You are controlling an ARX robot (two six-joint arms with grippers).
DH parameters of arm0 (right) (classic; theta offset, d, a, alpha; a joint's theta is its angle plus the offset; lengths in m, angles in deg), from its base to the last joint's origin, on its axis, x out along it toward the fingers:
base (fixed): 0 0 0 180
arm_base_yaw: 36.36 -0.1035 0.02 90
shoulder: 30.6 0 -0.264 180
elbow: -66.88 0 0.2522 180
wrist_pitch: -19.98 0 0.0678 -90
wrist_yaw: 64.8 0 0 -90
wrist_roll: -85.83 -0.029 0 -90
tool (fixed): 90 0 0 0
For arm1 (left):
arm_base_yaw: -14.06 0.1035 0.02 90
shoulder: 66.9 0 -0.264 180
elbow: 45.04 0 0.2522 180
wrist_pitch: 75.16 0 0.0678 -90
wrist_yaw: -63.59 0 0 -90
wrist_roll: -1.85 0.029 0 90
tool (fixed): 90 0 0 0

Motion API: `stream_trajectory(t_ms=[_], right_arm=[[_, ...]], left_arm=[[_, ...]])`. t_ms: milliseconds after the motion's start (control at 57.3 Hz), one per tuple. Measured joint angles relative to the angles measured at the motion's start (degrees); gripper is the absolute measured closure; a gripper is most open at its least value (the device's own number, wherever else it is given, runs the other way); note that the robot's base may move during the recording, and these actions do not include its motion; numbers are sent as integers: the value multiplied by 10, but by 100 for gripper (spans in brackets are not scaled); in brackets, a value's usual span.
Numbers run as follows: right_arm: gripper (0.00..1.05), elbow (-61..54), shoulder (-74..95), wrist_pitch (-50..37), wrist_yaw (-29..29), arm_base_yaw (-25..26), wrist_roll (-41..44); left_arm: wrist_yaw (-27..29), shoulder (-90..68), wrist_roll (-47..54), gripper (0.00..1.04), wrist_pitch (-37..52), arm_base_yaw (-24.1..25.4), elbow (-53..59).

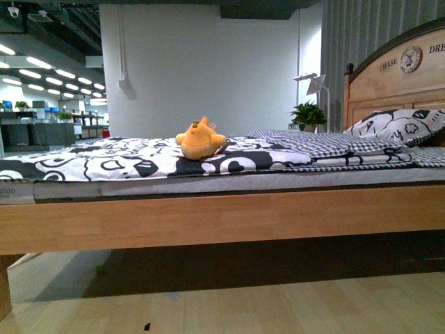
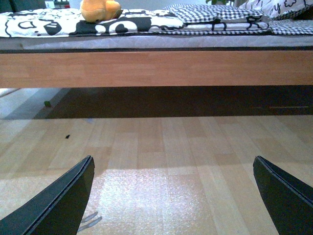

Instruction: Put away toys

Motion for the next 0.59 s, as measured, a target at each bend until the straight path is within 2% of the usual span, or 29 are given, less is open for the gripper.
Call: stream_trajectory(t_ms=[593], right_arm=[[7,0,0,0,0,0,0]], left_arm=[[0,0,0,6,0,0,0]])
